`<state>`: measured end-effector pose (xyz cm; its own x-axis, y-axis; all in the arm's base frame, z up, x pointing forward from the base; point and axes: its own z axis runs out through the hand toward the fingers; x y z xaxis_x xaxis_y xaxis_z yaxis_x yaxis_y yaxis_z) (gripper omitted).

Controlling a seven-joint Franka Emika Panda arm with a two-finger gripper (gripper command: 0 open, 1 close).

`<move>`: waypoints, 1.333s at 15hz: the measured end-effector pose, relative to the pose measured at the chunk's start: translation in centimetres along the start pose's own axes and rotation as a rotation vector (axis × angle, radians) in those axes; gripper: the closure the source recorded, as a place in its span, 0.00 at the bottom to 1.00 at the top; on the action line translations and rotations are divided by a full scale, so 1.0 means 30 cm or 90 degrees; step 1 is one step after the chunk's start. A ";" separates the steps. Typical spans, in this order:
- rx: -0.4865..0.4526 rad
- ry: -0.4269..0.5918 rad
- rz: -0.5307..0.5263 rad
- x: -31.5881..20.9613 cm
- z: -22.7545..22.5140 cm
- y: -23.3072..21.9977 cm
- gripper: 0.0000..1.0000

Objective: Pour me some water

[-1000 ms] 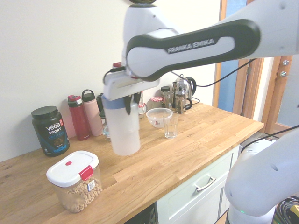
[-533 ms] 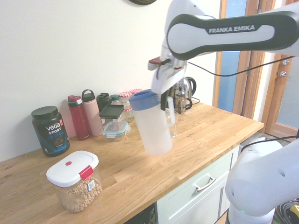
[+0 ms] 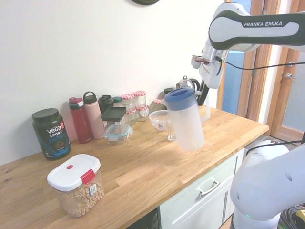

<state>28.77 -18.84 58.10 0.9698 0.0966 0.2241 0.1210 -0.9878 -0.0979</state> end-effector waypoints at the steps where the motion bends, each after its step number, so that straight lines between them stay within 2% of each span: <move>1: -0.001 -0.010 -0.016 0.019 0.005 0.071 1.00; 4: -0.013 -0.039 -0.034 0.080 0.042 0.279 1.00; 8: -0.025 -0.054 -0.049 0.196 0.030 0.412 1.00; 12: -0.085 -0.105 -0.072 0.304 0.060 0.525 1.00; 16: -0.149 -0.141 -0.097 0.349 0.030 0.554 1.00; 20: -0.186 -0.169 -0.139 0.421 0.109 0.483 1.00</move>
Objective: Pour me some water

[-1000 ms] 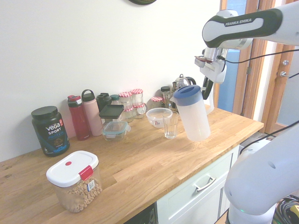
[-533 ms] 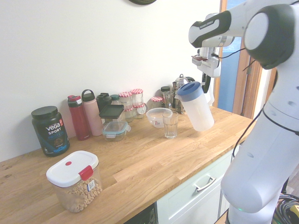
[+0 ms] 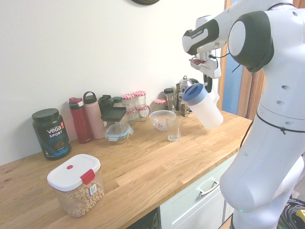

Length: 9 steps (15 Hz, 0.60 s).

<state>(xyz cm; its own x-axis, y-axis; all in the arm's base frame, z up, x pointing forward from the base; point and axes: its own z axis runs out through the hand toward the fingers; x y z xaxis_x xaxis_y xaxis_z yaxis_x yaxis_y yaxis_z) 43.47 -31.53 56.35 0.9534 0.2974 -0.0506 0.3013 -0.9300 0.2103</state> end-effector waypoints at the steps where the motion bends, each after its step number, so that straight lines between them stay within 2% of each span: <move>1: -0.011 -0.006 -0.007 0.026 0.013 -0.022 1.00; 9: -0.096 -0.041 -0.051 0.105 0.020 -0.161 1.00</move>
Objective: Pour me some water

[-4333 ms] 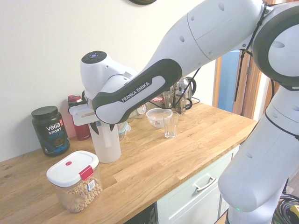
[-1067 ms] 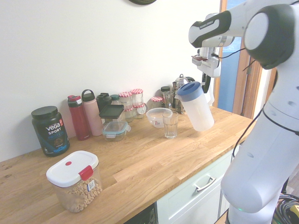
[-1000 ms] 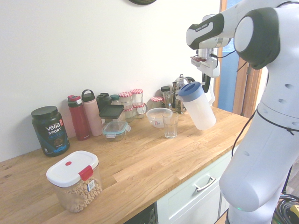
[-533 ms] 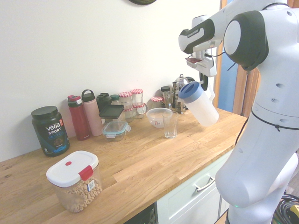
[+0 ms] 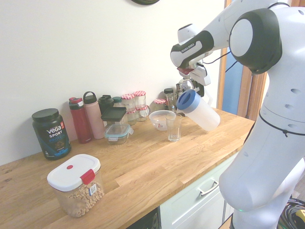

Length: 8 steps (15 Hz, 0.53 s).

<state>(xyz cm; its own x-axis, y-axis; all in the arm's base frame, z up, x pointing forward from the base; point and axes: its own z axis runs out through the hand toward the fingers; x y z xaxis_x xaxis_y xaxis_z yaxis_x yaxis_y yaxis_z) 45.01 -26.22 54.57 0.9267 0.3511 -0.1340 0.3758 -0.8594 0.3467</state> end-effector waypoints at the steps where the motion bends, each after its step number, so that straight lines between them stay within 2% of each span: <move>1: -0.010 -0.001 -0.005 0.004 -0.007 -0.019 1.00; 8: -0.107 -0.012 -0.038 0.062 -0.082 -0.095 1.00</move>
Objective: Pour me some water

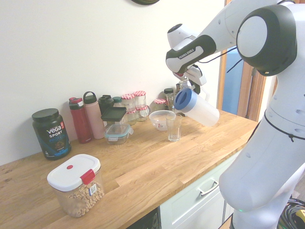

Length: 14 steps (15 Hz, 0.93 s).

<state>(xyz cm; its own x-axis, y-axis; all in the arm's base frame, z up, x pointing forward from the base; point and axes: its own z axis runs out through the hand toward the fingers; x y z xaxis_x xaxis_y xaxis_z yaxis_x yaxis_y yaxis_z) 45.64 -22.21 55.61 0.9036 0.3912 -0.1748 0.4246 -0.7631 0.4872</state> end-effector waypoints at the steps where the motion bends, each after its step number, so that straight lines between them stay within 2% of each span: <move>1: -0.018 -0.003 -0.004 0.011 -0.008 -0.004 1.00; 8: -0.113 -0.027 -0.026 0.093 0.041 -0.087 1.00; 14: -0.110 -0.015 -0.014 0.097 0.032 -0.089 1.00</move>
<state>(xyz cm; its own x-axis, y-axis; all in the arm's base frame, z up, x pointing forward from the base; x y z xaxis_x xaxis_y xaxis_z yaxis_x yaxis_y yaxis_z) 47.17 -19.53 52.98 0.8963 0.3926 -0.2062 0.4297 -0.6537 0.6229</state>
